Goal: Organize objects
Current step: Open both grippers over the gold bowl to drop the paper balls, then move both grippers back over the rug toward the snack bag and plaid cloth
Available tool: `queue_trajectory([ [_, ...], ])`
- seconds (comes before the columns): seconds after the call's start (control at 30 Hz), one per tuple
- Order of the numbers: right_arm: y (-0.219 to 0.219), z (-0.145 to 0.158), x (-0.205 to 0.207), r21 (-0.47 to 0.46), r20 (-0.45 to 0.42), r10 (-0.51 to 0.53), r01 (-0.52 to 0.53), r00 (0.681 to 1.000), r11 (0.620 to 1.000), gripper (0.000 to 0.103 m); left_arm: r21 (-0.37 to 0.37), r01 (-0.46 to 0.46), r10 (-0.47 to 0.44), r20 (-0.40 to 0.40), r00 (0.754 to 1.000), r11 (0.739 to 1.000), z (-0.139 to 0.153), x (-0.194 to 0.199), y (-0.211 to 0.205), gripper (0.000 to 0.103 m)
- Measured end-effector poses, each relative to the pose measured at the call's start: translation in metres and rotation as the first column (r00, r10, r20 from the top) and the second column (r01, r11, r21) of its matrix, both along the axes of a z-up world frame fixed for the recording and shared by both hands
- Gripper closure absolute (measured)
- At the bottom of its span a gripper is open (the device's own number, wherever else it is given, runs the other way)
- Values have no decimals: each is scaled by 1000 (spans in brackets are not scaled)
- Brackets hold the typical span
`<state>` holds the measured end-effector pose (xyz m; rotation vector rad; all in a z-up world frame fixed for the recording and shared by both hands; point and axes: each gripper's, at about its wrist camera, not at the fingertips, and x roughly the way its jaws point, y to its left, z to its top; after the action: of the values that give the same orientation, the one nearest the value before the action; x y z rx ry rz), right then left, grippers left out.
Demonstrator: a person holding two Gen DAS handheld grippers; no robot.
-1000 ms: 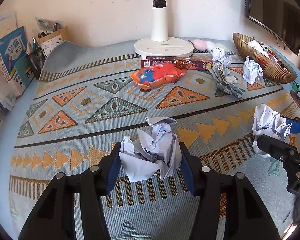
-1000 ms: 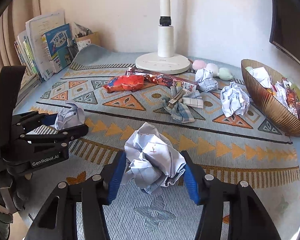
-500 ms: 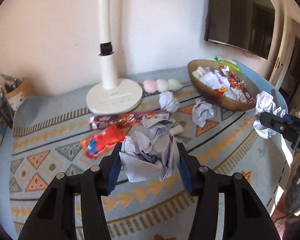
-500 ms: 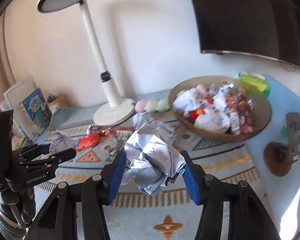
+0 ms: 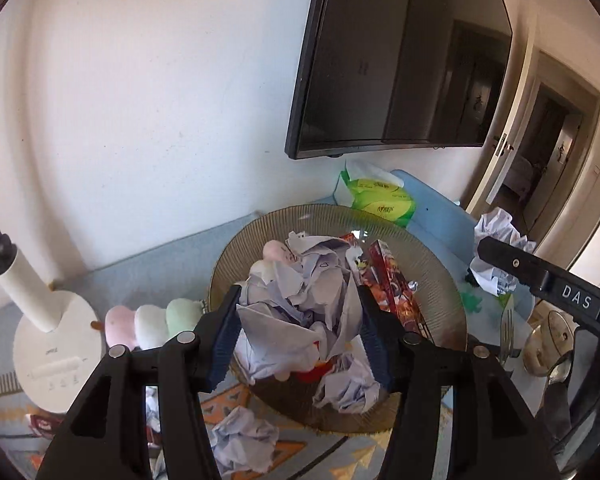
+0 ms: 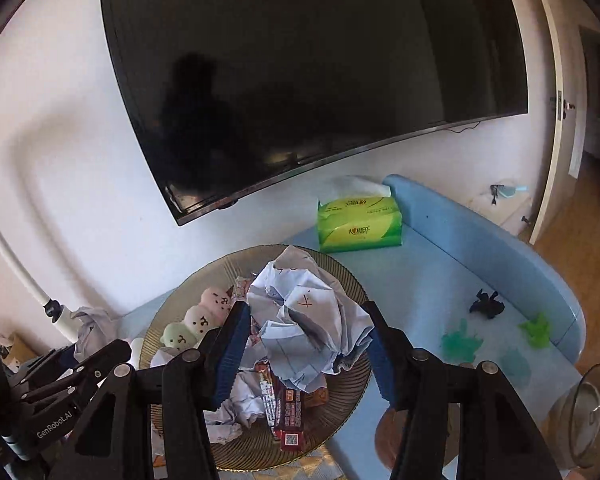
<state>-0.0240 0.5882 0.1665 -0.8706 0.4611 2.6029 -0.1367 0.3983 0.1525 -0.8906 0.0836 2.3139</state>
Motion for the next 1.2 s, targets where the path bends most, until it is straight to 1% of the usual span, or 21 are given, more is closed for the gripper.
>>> queue_trajectory([
  [0.03, 3, -3, -4, 1, 25, -1, 1, 1000, 1000, 28, -9, -15, 15, 1, 1000, 1000, -2, -5, 6, 16],
  [0.07, 5, -4, -6, 0, 30, 12, -12, 999, 1000, 28, -14, -29, 29, 6, 1000, 999, -4, -9, 10, 11],
  [0.13, 4, -4, -1, -2, 22, 27, -27, 999, 1000, 28, 9, -27, 26, 30, 999, 1000, -4, -13, 7, 11],
  [0.23, -3, -1, 12, -1, 0, 53, -53, 999, 999, 27, 39, -34, 33, 43, 999, 999, 0, -6, -16, 10],
  [0.33, -18, 3, 27, -17, -15, 85, -85, 996, 996, 26, 45, -46, 45, 25, 999, 998, 11, 11, -47, 10],
  [0.47, -57, 6, 44, -36, -39, 172, -173, 984, 984, 18, 54, -73, 73, -14, 997, 996, 28, 45, -101, 10],
  [0.5, -70, 7, 48, -29, -39, 197, -199, 980, 980, 17, 53, -88, 90, -30, 996, 995, 32, 55, -116, 10],
  [0.57, -99, 7, 54, -16, -30, 256, -256, 966, 966, 17, 54, -125, 128, -59, 990, 991, 38, 75, -147, 5],
  [0.6, -113, 6, 57, -14, -24, 288, -288, 957, 958, 17, 57, -153, 157, -73, 985, 987, 39, 85, -164, 0],
  [0.7, -155, -6, 61, -16, -2, 371, -371, 929, 929, 12, 54, -247, 252, -97, 963, 967, 37, 111, -215, 0],
  [0.73, -169, -13, 61, -15, 11, 395, -395, 918, 918, 10, 43, -283, 286, -95, 954, 958, 34, 118, -233, 0],
  [0.8, -193, -28, 59, -18, 46, 436, -435, 899, 900, 9, 20, -362, 362, -85, 928, 932, 21, 127, -266, 0],
  [0.87, -212, -48, 55, -31, 87, 466, -465, 881, 885, 9, -12, -436, 434, -65, 899, 900, 2, 135, -297, 0],
  [0.93, -231, -67, 51, -10, 124, 480, -483, 868, 876, 9, -34, -488, 487, -31, 873, 872, -23, 139, -322, 0],
  [1.03, -256, -99, 43, 48, 174, 533, -548, 828, 835, 9, -85, -540, 543, 17, 840, 838, -62, 139, -345, 1],
  [1.1, -265, -117, 37, 59, 213, 531, -553, 820, 831, 9, -110, -554, 560, 33, 828, 825, -81, 138, -353, 1],
  [1.17, -267, -126, 37, 59, 210, 534, -555, 819, 830, 9, -127, -569, 576, 30, 817, 813, -93, 138, -357, 1],
  [1.2, -267, -129, 37, 70, 214, 524, -548, 825, 834, 9, -135, -574, 582, 18, 813, 807, -98, 138, -356, 1],
])
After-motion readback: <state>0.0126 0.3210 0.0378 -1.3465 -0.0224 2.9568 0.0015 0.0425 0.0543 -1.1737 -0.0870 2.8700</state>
